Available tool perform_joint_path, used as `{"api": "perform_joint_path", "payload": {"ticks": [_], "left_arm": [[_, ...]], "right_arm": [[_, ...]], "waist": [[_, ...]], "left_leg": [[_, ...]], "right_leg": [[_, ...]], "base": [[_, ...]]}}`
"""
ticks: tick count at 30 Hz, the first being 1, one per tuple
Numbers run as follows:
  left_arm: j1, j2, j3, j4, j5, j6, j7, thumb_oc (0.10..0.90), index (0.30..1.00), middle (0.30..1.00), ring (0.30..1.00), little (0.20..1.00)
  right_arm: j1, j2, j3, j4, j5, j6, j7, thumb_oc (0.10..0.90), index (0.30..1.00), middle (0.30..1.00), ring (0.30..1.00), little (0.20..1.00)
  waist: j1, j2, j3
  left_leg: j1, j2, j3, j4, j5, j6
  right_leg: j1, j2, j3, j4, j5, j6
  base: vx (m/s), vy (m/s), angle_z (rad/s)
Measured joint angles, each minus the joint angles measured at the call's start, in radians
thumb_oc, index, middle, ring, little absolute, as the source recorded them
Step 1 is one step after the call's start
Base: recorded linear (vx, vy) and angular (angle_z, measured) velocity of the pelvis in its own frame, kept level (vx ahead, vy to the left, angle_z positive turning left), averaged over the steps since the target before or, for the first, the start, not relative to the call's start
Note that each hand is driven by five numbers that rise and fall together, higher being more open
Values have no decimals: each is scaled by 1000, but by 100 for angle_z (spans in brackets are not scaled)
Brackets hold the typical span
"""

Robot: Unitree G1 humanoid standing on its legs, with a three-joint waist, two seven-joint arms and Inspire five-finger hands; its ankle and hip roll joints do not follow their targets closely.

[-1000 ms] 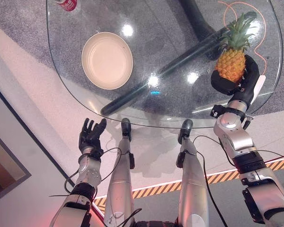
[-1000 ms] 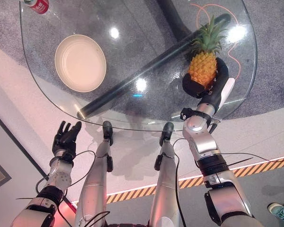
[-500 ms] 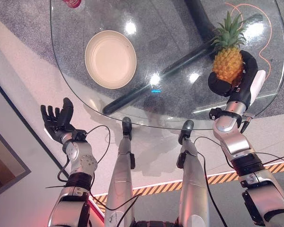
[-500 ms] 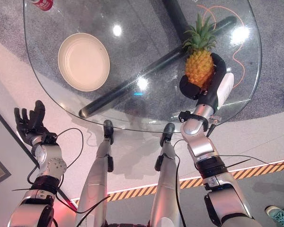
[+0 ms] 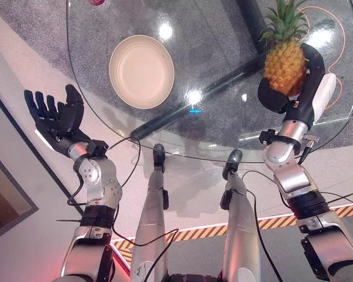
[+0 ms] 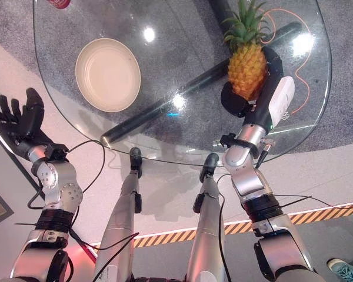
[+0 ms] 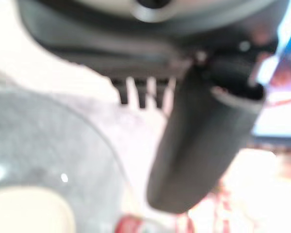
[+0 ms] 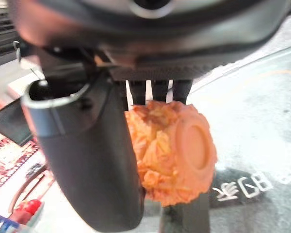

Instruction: Pick up the fruit to the plate

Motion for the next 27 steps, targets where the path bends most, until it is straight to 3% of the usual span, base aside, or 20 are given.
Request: {"api": "perform_joint_path", "payload": {"ticks": [5, 14, 27], "left_arm": [[-20, 2, -17, -31, -1, 16, -112, 800, 900, 900, 900, 900], [-43, 27, -104, -76, -36, 106, -349, 800, 900, 900, 900, 900], [-106, 28, -162, -77, -160, 238, -460, 800, 900, 900, 900, 900]], "right_arm": [[-2, 0, 0, -7, -37, -22, 2, 100, 300, 300, 300, 200], [-7, 0, 1, -8, -76, -60, 65, 100, 300, 300, 300, 200], [-34, -4, 70, -42, -105, -66, 152, 100, 300, 300, 300, 200]], "waist": [[-1, 0, 0], [-22, -2, 1], [-49, -2, 1]], "left_leg": [[0, 0, 0, -2, 0, 0], [0, 0, 0, -4, 0, 0], [2, 0, 9, -9, 0, 0]], "right_leg": [[0, 0, -1, -1, 0, 0], [0, 0, -1, -3, 0, 0], [-7, 0, 4, -3, 0, 1]], "base": [[2, 6, 0], [6, 5, 0], [2, 1, 0]]}}
